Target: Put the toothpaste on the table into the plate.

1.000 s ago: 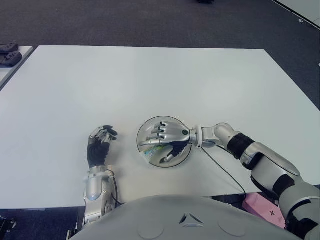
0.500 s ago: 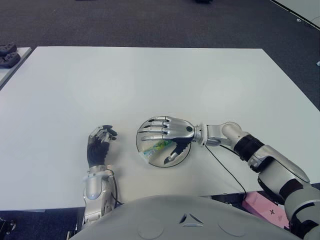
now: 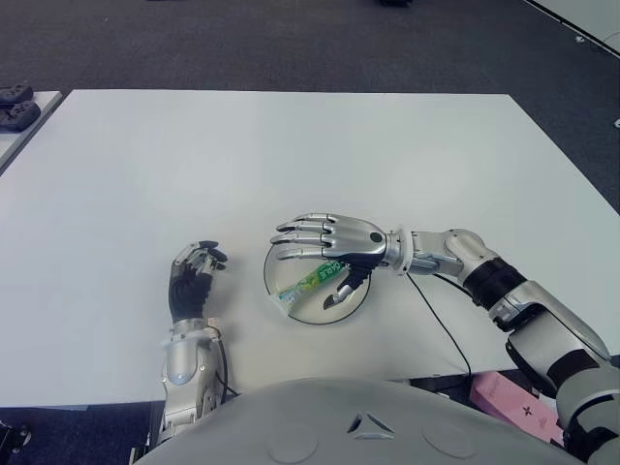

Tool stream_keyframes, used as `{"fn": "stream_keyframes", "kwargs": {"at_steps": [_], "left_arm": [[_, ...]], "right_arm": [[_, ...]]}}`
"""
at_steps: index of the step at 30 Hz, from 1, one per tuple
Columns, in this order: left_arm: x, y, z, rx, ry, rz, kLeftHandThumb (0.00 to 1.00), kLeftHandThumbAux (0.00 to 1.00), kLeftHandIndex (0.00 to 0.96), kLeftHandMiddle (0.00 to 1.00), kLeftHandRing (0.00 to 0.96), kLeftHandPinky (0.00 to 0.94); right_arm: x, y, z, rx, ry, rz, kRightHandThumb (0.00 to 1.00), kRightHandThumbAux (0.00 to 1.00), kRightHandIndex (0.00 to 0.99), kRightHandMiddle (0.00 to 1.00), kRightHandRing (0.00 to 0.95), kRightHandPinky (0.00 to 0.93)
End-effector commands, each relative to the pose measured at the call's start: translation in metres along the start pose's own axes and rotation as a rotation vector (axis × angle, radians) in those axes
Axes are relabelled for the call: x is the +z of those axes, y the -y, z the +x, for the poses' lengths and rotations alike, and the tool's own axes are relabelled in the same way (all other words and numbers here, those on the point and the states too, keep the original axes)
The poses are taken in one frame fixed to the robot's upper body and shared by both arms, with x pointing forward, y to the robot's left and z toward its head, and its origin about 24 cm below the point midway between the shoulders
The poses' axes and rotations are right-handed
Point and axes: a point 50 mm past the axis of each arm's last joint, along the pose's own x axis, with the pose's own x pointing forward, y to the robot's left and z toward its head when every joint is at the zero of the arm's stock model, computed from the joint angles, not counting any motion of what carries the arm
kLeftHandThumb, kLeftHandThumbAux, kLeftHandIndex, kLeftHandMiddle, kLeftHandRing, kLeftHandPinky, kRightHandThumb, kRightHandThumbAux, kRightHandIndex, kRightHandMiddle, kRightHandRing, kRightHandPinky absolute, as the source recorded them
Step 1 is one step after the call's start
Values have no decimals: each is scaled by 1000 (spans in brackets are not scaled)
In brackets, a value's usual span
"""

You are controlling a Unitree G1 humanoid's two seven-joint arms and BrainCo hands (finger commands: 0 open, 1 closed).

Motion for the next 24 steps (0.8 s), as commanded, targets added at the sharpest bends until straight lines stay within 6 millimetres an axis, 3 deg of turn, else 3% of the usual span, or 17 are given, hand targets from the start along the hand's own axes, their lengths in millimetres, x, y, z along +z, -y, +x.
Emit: {"fn": "stream_keyframes", "kwargs": {"at_steps": [1,7,12,18,24], "left_arm": [[-5,0,-1,6,-29,11,693,722,433,550,521,504],[-5,0,-1,9,-33,12,693,722,433,542,516,501],[-5,0,-1,8,-35,5,694,722,434,542,514,495],[-5,0,0,0,-29,6,694,722,433,549,519,506],[-5,-1,1,-5,-20,11,695,721,435,545,516,498]], "right_arm": [[-3,2,-9,-62,-60,77,157,310,0,0,0,0],[-4,8,-15,-172,-111,150,140,291,0,0,0,0],[-2,7,-17,-516,-159,427,157,301,0,0,0,12],[-5,5,-24,-740,-242,598,179,350,0,3,0,48],[-11,1,-33,-894,-324,706,224,476,91,110,72,136]]}}
